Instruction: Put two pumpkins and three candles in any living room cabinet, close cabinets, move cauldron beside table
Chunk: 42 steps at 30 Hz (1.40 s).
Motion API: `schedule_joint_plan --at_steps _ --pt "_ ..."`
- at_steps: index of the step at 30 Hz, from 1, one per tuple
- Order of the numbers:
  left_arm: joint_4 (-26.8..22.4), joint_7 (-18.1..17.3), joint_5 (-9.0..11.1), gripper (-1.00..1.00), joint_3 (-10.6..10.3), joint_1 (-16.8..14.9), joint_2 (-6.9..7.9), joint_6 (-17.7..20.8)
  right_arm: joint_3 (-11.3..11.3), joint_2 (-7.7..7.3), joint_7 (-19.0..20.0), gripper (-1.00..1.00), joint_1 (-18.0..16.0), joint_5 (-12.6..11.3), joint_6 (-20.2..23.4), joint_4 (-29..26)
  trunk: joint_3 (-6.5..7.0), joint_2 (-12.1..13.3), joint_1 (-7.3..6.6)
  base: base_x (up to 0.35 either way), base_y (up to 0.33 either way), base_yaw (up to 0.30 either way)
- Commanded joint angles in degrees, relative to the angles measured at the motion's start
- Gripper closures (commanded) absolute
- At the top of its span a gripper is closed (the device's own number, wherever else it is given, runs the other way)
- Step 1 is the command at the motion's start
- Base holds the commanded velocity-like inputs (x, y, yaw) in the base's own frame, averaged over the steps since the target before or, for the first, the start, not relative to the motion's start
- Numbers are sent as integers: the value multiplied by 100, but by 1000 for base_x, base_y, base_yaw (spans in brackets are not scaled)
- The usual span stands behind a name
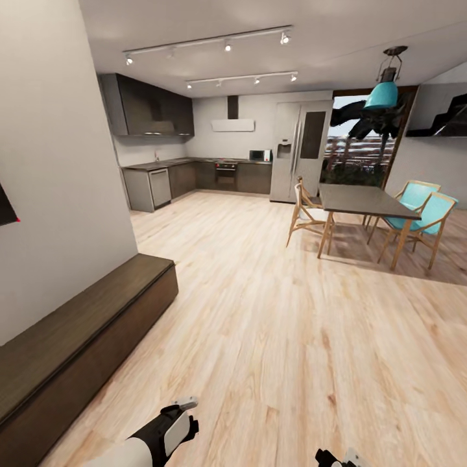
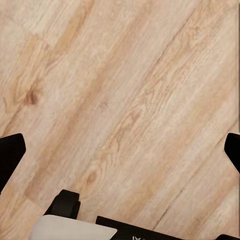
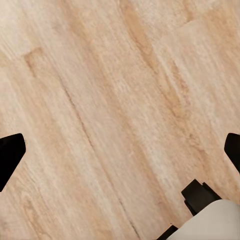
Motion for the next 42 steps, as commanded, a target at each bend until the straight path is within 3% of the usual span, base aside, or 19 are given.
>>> schedule_joint_plan --at_steps 1,12,17,21,31,42 --pt "-11 43 52 -100 -51 -2 0 27 -14 3 -23 -100 0 -33 25 -16 -6 -3 4 350 0 -33" --pt "-11 43 51 -100 -65 -2 0 27 -14 2 -24 -100 0 -39 25 -14 42 -3 4 263 -142 -218" --pt "-11 43 52 -100 -309 -2 0 12 -14 2 -23 -100 0 -42 25 -16 69 -3 4 36 -29 -256" --pt "-11 43 52 -100 -378 -2 0 9 -14 2 -24 -100 0 -42 25 -15 90 -3 4 5 -4 -256" --pt "-11 43 52 -100 -396 -2 0 1 -14 2 -25 -100 0 -42 25 -13 144 -3 4 44 0 -257" --pt "-11 43 52 -100 -405 -2 0 0 -14 2 -30 -100 0 -42 25 -15 198 -3 4 316 0 -257"
